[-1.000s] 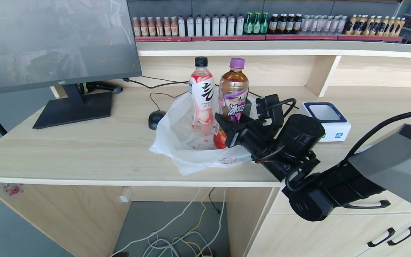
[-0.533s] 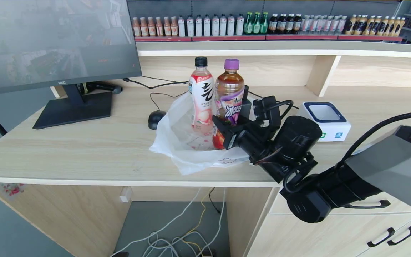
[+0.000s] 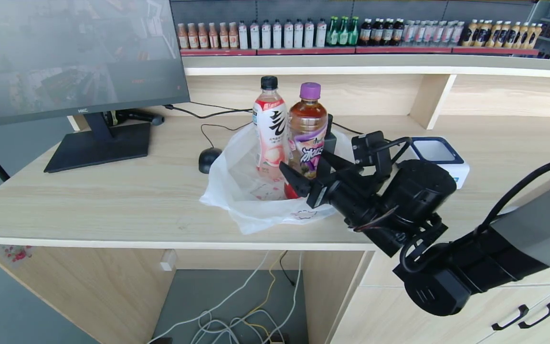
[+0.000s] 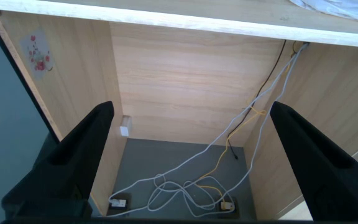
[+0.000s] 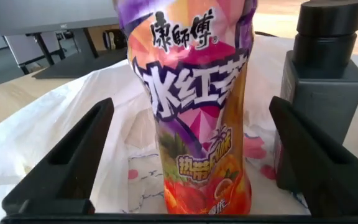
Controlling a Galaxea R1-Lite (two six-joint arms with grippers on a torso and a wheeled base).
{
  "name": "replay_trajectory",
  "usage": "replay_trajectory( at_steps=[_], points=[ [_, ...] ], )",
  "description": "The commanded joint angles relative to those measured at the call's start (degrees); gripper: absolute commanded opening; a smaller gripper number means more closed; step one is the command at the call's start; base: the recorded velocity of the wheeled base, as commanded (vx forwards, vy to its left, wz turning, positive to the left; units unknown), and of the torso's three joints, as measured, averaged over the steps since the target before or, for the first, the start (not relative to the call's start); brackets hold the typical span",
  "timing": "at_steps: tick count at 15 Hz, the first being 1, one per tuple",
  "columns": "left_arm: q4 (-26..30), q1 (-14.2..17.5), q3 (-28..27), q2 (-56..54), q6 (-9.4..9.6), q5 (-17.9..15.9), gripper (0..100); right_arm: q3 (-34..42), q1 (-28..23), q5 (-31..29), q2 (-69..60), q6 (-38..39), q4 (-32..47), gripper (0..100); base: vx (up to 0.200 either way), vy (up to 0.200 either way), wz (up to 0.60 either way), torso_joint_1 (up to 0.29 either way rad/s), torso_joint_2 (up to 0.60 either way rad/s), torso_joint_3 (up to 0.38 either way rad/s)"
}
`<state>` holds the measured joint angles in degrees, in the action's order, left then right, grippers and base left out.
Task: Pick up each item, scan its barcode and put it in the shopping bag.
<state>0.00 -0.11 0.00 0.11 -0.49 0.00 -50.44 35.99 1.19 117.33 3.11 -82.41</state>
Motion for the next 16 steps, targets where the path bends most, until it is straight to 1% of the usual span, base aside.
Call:
replay_trajectory(
  at_steps=[1,5,8,14,15,16],
  points=[
    [0.0,0.0,0.0,0.0,0.05,0.0,100,4.5,0.3,0.4,-4.5,0.0,-0.5,100,0.000,0.000,0.00,0.000,0.00,0.000],
    [0.0,0.0,0.0,0.0,-0.04,0.0,100,15.7,0.2,1.6,-15.0,-0.2,-1.5,100,0.000,0.000,0.00,0.000,0.00,0.000],
    [0.0,0.0,0.0,0.0,-0.04,0.0,100,23.1,0.3,1.8,-26.0,-1.7,-1.7,100,0.000,0.000,0.00,0.000,0.00,0.000],
    [0.0,0.0,0.0,0.0,-0.04,0.0,100,42.3,2.3,2.1,-57.4,-5.0,0.1,100,0.000,0.000,0.00,0.000,0.00,0.000],
    [0.0,0.0,0.0,0.0,-0.04,0.0,100,44.8,2.3,2.1,-61.8,-5.0,0.3,100,0.000,0.000,0.00,0.000,0.00,0.000],
    [0.0,0.0,0.0,0.0,-0.04,0.0,100,46.1,2.1,2.2,-66.5,-4.7,2.4,100,0.000,0.000,0.00,0.000,0.00,0.000]
  ],
)
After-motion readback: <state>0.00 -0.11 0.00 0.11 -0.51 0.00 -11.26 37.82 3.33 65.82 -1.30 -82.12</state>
